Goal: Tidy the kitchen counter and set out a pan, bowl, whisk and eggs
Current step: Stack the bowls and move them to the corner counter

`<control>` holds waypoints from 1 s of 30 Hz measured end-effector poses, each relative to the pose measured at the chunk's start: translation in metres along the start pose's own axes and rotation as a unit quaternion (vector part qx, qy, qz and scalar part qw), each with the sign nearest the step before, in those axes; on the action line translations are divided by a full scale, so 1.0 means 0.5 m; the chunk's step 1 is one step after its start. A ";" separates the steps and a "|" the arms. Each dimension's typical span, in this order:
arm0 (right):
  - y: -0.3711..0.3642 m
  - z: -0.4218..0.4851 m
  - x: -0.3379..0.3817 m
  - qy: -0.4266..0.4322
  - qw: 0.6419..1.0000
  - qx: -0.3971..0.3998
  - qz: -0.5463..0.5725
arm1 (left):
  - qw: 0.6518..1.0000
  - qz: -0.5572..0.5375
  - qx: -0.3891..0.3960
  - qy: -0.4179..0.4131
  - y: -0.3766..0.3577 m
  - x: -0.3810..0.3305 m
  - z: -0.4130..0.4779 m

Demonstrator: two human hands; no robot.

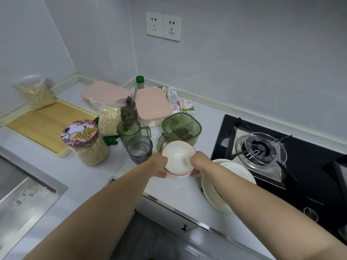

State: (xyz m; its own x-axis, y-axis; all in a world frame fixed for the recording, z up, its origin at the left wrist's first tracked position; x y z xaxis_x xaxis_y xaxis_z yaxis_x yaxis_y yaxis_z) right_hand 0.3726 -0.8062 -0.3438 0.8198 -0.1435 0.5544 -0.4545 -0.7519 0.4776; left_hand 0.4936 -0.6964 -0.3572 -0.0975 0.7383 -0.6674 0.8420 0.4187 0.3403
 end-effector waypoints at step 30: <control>0.213 -0.149 0.017 0.116 0.975 -0.127 0.144 | 0.977 -0.126 0.063 -0.161 -0.069 -0.197 -0.101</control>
State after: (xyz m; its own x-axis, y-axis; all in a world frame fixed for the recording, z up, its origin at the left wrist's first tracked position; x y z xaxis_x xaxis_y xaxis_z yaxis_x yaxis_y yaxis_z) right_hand 0.3050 -0.8396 -0.2374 0.5585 -0.1533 0.8152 -0.7494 -0.5146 0.4166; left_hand 0.4476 -0.7569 -0.2695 -0.1555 0.4070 -0.9001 0.8733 0.4826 0.0673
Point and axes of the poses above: each hand's wrist, its own z-axis towards the middle knuckle, its own y-axis out of the back of the hand, x = y × z, the point moved 9 cm from there along z, towards the middle knuckle, and after that the axes turned 3 degrees about -y, right-handed, at the moved point
